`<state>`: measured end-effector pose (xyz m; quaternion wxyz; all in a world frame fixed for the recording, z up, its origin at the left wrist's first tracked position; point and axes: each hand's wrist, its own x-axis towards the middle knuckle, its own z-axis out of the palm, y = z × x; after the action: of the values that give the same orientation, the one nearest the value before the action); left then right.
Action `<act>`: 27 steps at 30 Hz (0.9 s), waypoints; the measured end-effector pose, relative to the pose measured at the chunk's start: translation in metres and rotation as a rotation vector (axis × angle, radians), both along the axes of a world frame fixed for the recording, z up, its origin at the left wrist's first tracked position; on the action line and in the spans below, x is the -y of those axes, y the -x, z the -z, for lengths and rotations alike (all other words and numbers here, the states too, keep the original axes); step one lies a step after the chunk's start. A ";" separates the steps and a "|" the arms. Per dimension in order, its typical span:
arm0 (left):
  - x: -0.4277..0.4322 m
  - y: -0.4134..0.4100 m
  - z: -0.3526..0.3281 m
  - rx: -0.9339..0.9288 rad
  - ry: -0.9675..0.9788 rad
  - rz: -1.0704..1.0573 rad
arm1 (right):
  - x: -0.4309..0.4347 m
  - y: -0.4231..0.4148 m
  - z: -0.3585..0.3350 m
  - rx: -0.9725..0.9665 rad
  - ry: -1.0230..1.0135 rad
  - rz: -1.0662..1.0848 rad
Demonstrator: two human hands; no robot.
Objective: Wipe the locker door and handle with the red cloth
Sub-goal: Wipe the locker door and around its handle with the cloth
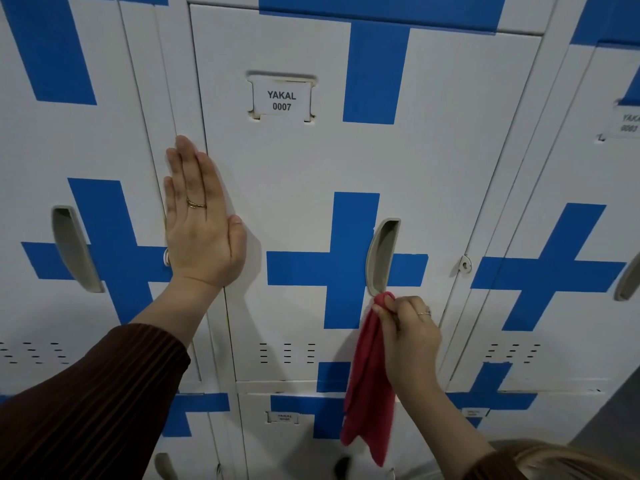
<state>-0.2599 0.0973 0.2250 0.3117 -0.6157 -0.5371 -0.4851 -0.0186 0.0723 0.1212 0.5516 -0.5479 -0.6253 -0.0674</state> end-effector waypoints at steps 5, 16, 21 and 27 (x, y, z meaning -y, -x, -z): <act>0.000 0.000 0.000 0.002 0.002 0.004 | 0.003 0.001 -0.006 0.012 -0.064 -0.017; 0.000 0.000 0.000 0.000 -0.005 0.013 | 0.003 0.002 -0.026 0.511 0.018 0.089; 0.001 0.000 -0.001 0.000 0.000 0.018 | -0.002 0.005 -0.037 0.659 0.017 0.188; 0.002 0.000 -0.001 0.010 0.009 0.034 | -0.003 0.002 -0.026 0.527 -0.072 0.075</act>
<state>-0.2595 0.0954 0.2260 0.2979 -0.6237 -0.5301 -0.4912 -0.0206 0.0754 0.1475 0.3859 -0.5142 -0.7239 -0.2503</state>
